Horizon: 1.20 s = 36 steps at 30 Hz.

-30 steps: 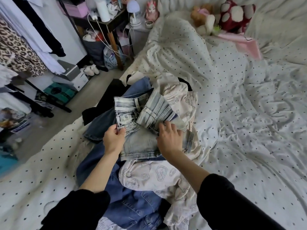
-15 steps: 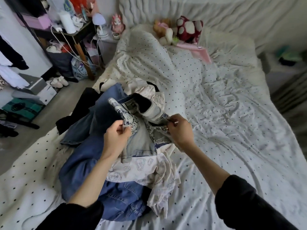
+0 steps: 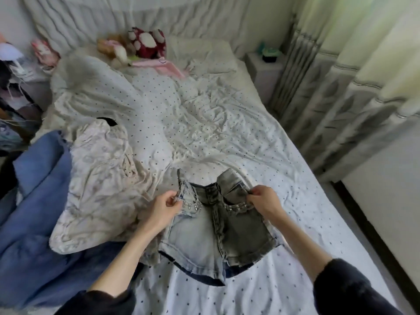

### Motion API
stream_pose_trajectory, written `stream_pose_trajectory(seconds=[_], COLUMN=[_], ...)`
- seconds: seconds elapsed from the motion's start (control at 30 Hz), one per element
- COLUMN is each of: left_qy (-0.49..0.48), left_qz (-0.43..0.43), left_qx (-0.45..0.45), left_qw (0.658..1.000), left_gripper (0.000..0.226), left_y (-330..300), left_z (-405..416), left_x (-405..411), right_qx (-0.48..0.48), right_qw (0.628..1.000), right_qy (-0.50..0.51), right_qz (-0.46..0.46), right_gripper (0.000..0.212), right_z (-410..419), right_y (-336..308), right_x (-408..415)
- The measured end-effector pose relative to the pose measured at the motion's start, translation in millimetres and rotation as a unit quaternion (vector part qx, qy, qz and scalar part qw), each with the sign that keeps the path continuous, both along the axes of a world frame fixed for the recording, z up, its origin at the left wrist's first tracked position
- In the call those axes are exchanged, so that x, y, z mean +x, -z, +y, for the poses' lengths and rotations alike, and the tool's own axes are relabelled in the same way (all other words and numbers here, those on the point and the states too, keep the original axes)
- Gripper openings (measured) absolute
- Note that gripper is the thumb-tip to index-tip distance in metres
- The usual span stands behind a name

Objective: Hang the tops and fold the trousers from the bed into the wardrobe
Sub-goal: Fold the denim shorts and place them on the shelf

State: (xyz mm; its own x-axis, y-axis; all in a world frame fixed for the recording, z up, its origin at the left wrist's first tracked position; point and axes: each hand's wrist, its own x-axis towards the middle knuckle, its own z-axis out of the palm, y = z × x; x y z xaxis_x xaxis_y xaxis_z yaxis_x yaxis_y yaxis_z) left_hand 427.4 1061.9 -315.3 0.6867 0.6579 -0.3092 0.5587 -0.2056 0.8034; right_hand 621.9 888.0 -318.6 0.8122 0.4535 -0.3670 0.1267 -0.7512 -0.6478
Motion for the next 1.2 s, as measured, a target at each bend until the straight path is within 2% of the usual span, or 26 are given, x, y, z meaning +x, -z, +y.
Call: stream_pose_trajectory(seconds=[0.07, 0.1, 0.17, 0.23, 0.33, 0.5, 0.6, 0.73, 0.8, 0.9, 1.03, 1.17, 1.2], left_qy=[0.007, -0.001, -0.024, -0.033, -0.036, -0.058, -0.021, 0.106, 0.134, 0.102, 0.024, 0.015, -0.01], left_qz=[0.019, 0.019, 0.042, 0.087, 0.117, 0.113, 0.083, 0.062, 0.067, 0.043, 0.094, 0.107, 0.138], left_qx=[0.021, 0.029, 0.07, 0.119, 0.116, 0.122, 0.107, -0.048, -0.051, 0.005, 0.074, 0.066, 0.021], left_qw=[1.0, 0.999, 0.996, 0.989, 0.986, 0.984, 0.991, 0.991, 0.987, 0.994, 0.993, 0.992, 0.99], left_gripper=[0.029, 0.025, 0.004, 0.013, 0.01, 0.005, 0.007, 0.023, 0.028, 0.032, 0.04, 0.048, 0.051], left_y=[7.4, 11.2, 18.6, 20.9, 33.8, 43.6, 50.5, 77.6, 96.7, 119.4, 141.5, 144.9, 187.9], left_z=[-26.6, -38.3, -56.8, -70.1, -96.0, -119.4, -151.6, -199.8, -205.9, -197.9, -173.7, -169.0, -168.7], left_x=[20.8, 29.1, 43.0, 53.1, 70.7, 85.8, 107.1, 138.4, 146.3, 130.3, 98.6, 86.1, 79.0], right_qx=[0.001, 0.006, 0.02, 0.038, 0.027, 0.023, 0.043, 0.087, 0.08, 0.047, -0.017, -0.004, -0.039], right_qw=[0.999, 0.998, 0.994, 0.989, 0.987, 0.982, 0.976, 0.944, 0.932, 0.946, 0.966, 0.98, 0.974], right_qy=[0.038, 0.056, 0.086, 0.099, 0.045, -0.009, -0.011, 0.054, 0.056, 0.014, -0.041, -0.019, -0.036], right_qz=[0.021, 0.033, 0.066, 0.104, 0.153, 0.19, 0.214, 0.313, 0.349, 0.32, 0.254, 0.198, 0.22], right_gripper=[0.016, 0.017, 0.02, 0.028, 0.039, 0.038, 0.035, 0.03, 0.03, 0.028, 0.028, 0.02, 0.017], right_z=[-40.2, -56.9, -81.3, -97.4, -121.3, -144.9, -157.8, -169.6, -174.7, -176.8, -159.9, -141.2, -126.2], right_y=[12.5, 21.1, 40.2, 60.1, 89.1, 116.8, 130.0, 138.7, 144.7, 157.3, 180.2, 177.6, 220.1], right_x=[17.6, 26.3, 40.8, 50.2, 57.6, 53.3, 53.0, 50.1, 50.1, 46.7, 47.2, 47.3, 45.0])
